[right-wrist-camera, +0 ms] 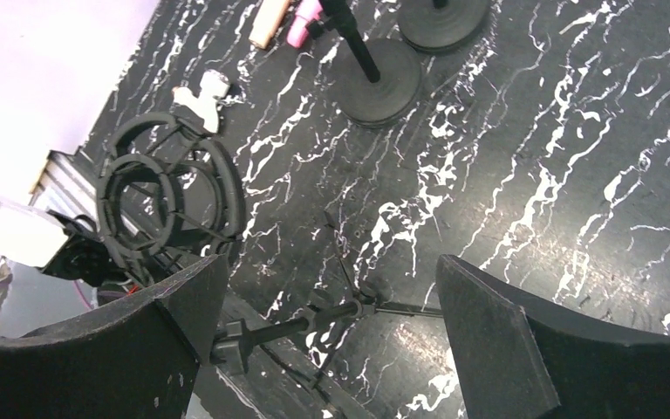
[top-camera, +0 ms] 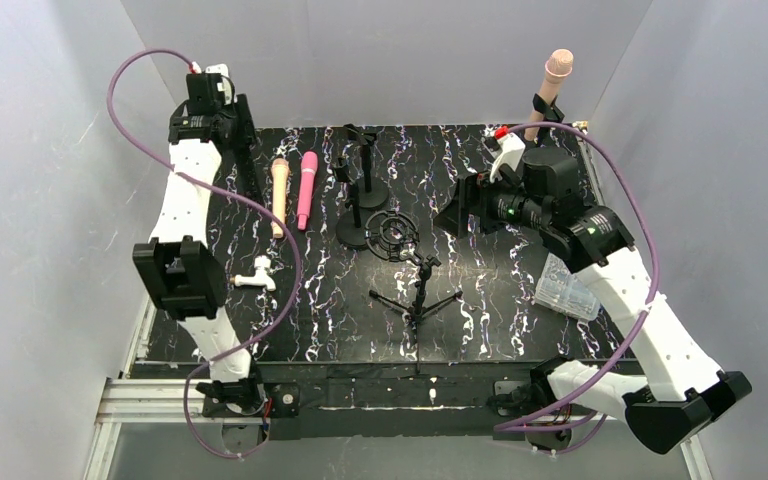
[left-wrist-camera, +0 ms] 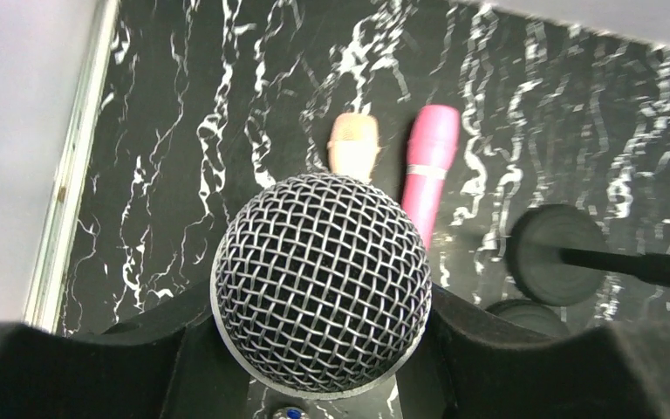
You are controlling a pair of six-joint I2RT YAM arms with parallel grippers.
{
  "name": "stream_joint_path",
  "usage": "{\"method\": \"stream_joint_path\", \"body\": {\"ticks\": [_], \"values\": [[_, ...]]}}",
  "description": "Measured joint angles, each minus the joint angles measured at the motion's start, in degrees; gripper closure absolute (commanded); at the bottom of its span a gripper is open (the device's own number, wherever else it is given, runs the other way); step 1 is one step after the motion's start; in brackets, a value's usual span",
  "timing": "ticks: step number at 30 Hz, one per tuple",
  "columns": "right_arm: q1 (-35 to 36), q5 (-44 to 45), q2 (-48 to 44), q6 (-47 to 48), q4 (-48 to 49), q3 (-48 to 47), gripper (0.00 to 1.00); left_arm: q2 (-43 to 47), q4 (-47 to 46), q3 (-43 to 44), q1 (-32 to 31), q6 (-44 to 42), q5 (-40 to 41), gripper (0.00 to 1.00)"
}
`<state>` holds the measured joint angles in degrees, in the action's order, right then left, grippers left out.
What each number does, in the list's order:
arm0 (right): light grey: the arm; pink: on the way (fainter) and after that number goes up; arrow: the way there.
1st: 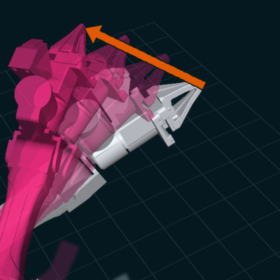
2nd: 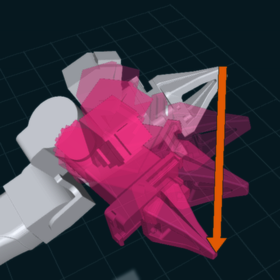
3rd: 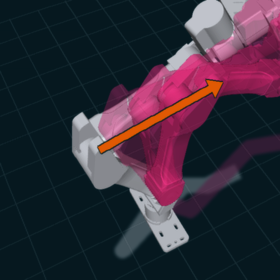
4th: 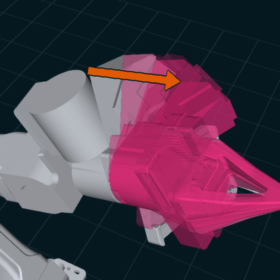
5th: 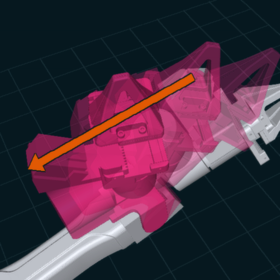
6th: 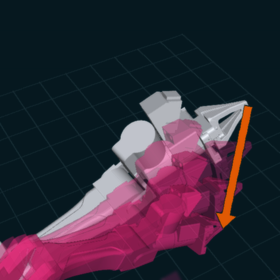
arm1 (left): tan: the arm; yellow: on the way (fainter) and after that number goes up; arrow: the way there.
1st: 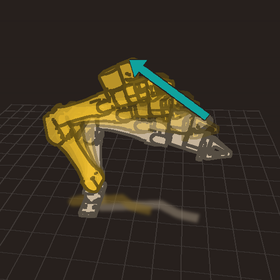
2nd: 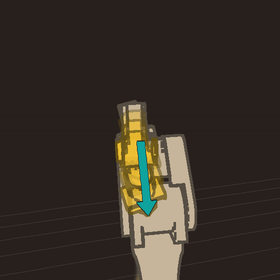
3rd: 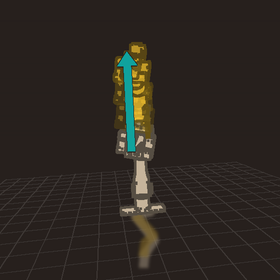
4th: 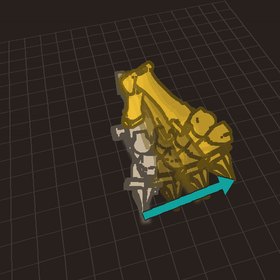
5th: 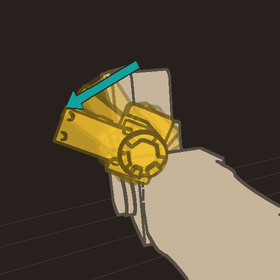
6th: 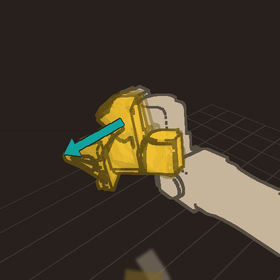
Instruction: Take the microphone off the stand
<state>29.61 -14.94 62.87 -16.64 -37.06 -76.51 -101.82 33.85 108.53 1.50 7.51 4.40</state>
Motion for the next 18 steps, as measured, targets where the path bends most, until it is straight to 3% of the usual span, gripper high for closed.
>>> {"method": "stream_joint_path", "body": {"ticks": [8, 18], "values": [[0.00, 2.62, 0.79, 0.44, -1.66, 0.00, 0.02, -17.05, 6.03, 11.08, 4.76, -0.07, -1.44, 1.00], [0.00, 3.23, 3.34, 0.37, -1.90, 0.00, 0.02, -30.05, 8.57, 20.81, 5.97, 0.42, -4.26, 1.00]]}}
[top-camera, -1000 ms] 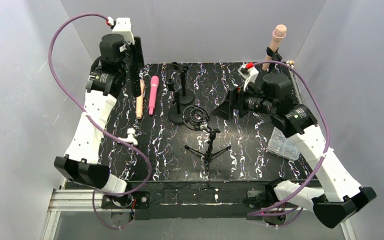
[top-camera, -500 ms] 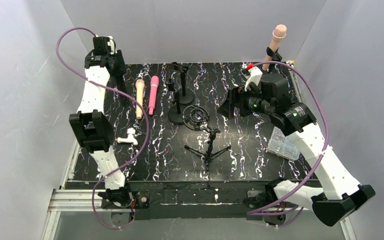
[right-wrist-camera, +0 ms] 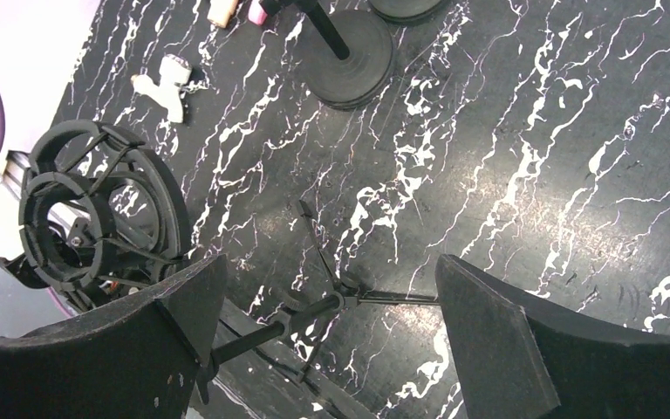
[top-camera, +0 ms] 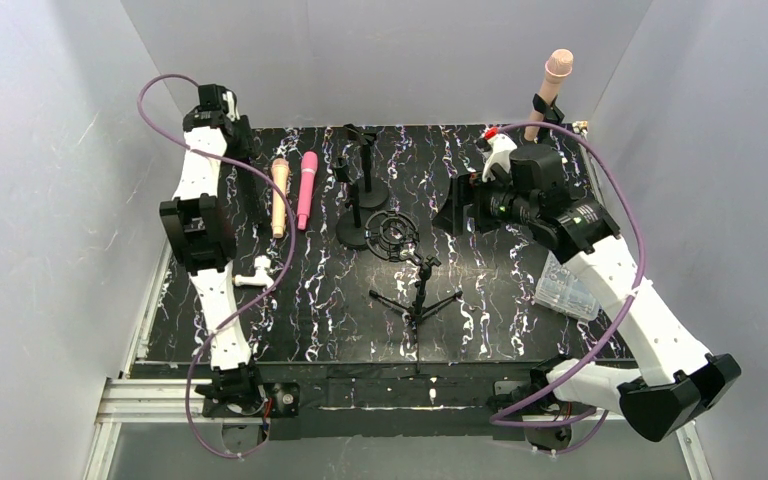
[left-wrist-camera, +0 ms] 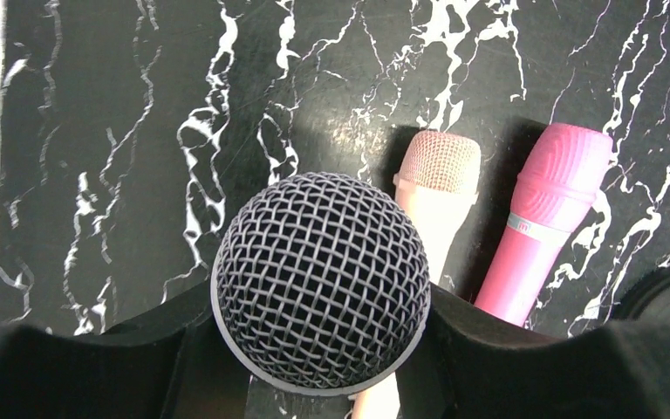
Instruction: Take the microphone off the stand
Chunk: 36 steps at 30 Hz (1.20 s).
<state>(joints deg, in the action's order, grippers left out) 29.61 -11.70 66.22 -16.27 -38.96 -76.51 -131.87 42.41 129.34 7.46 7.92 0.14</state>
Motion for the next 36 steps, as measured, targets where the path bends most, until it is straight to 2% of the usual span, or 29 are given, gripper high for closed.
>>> {"method": "stream_joint_path", "body": {"ticks": [8, 14, 17, 20, 21, 23, 24, 36], "values": [[0.00, 0.92, 0.85, -0.02, 0.11, 0.00, 0.02, -7.45, 1.57, 3.91, 0.66, 1.33, -2.25, 0.99], [0.00, 1.11, 1.42, -0.04, 0.59, 0.00, 0.02, -11.58, 1.79, 3.93, 1.01, 2.14, -2.23, 0.92], [0.00, 1.11, 1.62, -0.04, 0.72, 0.00, 0.02, -13.27, 1.55, 4.13, 1.05, 2.38, -2.05, 0.82], [0.00, 1.11, 1.64, -0.09, 1.42, 0.00, 0.02, -13.77, 1.11, 4.83, 1.05, 2.71, -2.08, 0.54], [0.00, 1.09, 1.64, -0.17, 1.44, 0.00, 0.02, -13.79, 1.11, 4.85, 1.05, 2.82, -2.08, 0.47], [0.00, 1.09, 1.64, -0.28, 1.64, 0.00, 0.02, -13.79, 1.05, 4.85, 1.05, 3.02, -2.10, 0.42], [0.00, 1.09, 1.64, -0.31, 1.77, 0.00, 0.02, -13.79, 0.66, 4.85, 1.05, 3.21, -2.08, 0.35], [0.00, 0.85, 1.60, -0.33, 1.79, 0.13, 0.02, -13.79, -0.04, 4.85, 1.05, 3.23, -1.77, 0.33]]}}
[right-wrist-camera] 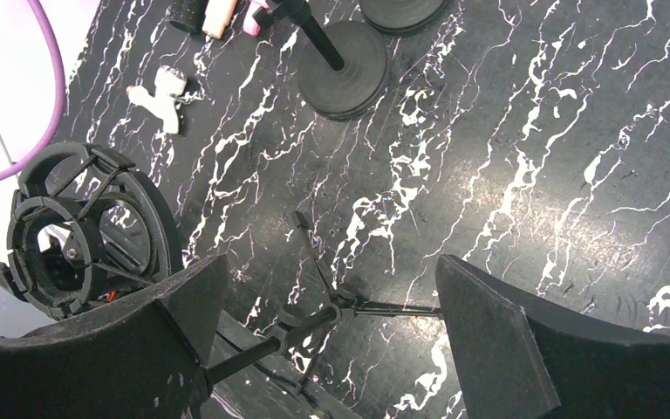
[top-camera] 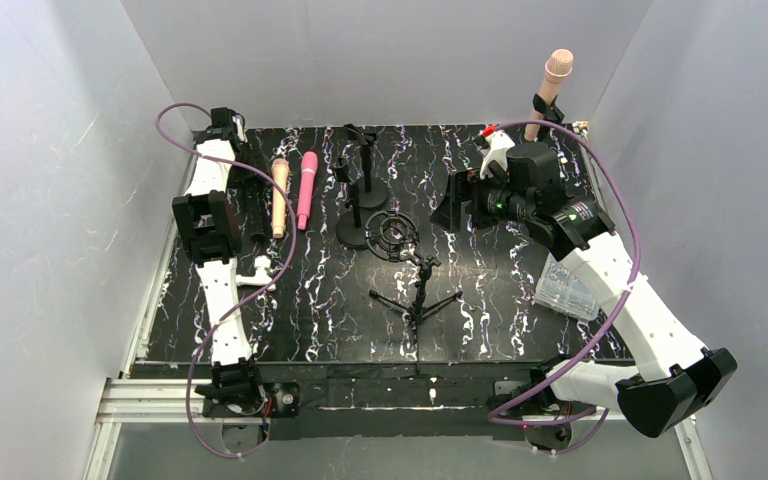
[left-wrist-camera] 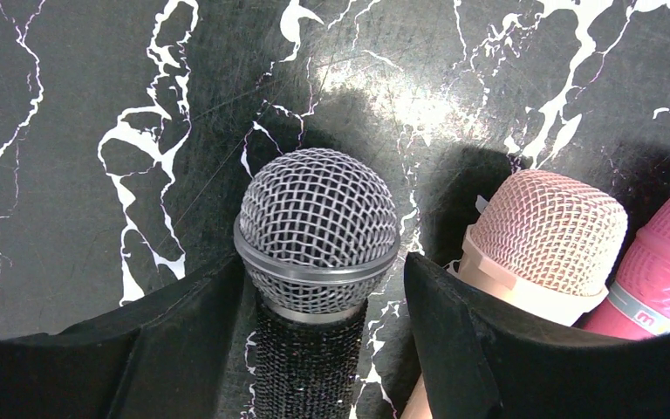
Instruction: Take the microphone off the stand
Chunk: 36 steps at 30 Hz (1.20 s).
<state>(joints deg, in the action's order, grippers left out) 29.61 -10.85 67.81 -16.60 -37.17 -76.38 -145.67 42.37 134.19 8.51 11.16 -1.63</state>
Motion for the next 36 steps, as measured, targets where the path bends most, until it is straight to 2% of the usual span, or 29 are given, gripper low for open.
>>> {"method": "stream_joint_path", "body": {"ticks": [14, 22, 33, 36], "values": [[0.00, -0.66, -0.07, -0.15, 0.00, 0.00, 0.02, 0.15, -0.09, -0.02, 0.00, -0.04, 0.13, 0.27], [0.00, -1.14, -0.07, -0.13, 0.00, 0.00, 0.02, 1.05, 0.09, -0.48, 0.00, -0.31, 0.17, 0.18], [0.00, -1.42, -0.07, 0.17, -0.07, -2.14, 0.02, 6.10, 0.09, -0.55, 0.00, -0.66, 0.76, 0.11], [0.00, -1.92, -0.09, 0.66, -0.17, -3.17, 0.02, 8.33, 0.07, -0.72, 0.00, -0.68, 1.97, 0.06]]}}
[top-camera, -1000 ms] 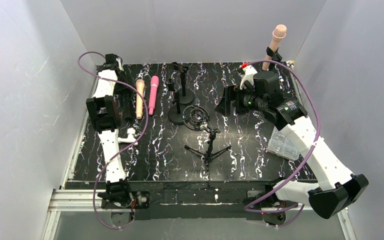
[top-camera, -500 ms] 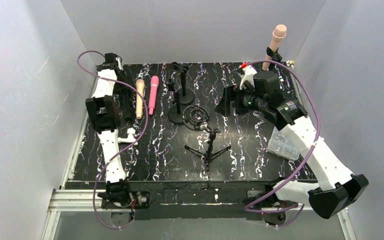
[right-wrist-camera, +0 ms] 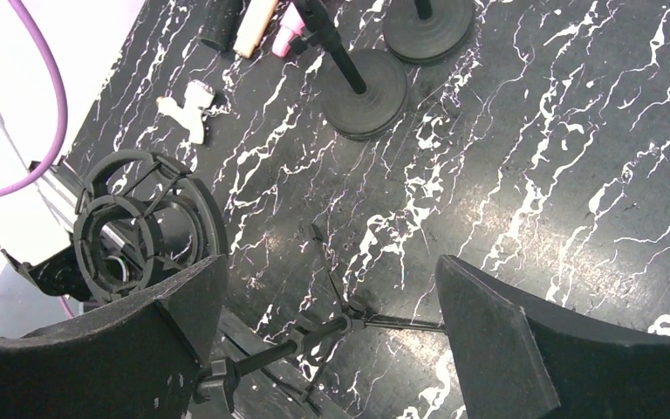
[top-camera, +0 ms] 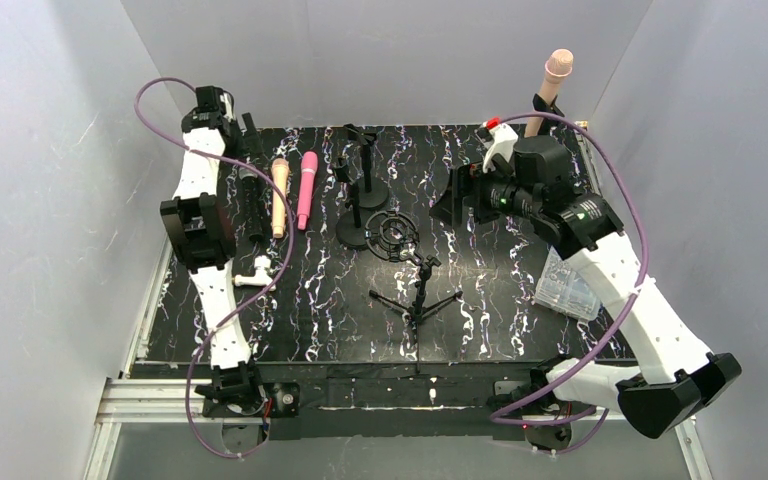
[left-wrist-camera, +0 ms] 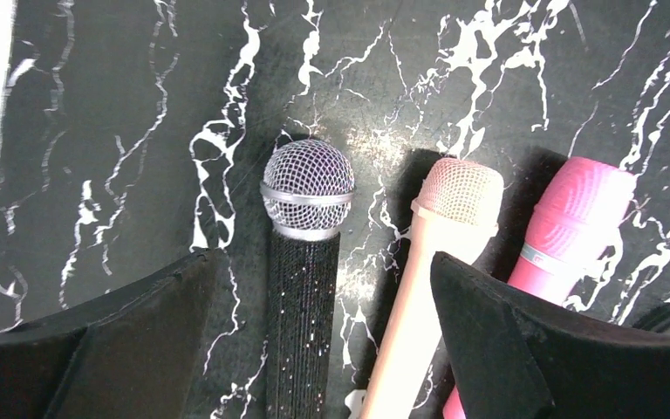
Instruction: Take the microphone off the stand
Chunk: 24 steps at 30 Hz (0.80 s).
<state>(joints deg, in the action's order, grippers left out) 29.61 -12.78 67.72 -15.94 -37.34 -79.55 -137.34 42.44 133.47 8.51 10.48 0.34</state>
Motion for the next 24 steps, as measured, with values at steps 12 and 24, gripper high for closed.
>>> {"method": "stream_joint_path", "body": {"ticks": [12, 24], "values": [[3.85, -0.35, -4.66, 5.44, -4.31, -0.37, 0.02, 17.40, -0.90, -8.22, -0.02, 0.79, 2.43, 0.02], [20.61, 7.30, -2.84, 10.27, -10.88, -3.67, 0.07, 46.60, -4.79, -30.16, -4.37, 3.63, -3.08, 0.02]]}}
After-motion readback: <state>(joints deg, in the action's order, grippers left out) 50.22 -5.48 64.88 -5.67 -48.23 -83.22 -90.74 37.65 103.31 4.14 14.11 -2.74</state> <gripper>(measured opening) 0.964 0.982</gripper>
